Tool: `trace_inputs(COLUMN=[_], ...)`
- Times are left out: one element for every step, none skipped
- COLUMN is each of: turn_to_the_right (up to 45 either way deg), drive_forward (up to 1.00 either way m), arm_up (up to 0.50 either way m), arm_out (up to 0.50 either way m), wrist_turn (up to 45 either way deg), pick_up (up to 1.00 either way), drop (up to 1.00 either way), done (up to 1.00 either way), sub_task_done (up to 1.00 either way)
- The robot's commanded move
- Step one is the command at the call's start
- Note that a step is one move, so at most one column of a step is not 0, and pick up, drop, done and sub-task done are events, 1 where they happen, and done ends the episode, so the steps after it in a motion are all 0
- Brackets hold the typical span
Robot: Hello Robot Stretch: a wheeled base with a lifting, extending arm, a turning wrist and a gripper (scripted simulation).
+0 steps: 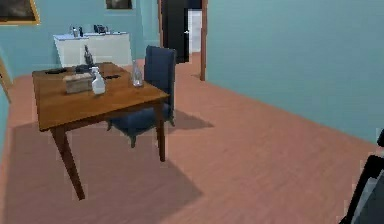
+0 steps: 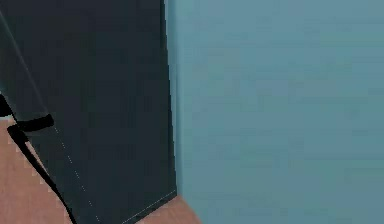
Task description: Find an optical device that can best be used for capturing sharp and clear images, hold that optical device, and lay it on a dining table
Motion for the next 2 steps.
trace_inputs(turn_to_the_right=[0.0,18.0], drive_forward=[0.95,0.0], arm_up=[0.0,0.0], arm_out=[0.0,0.0], wrist_turn=[0.0,0.0], pick_up=[0.0,0.0], drop=[0.0,0.0], done=[0.0,0.0], sub_task_done=[0.0,0.0])
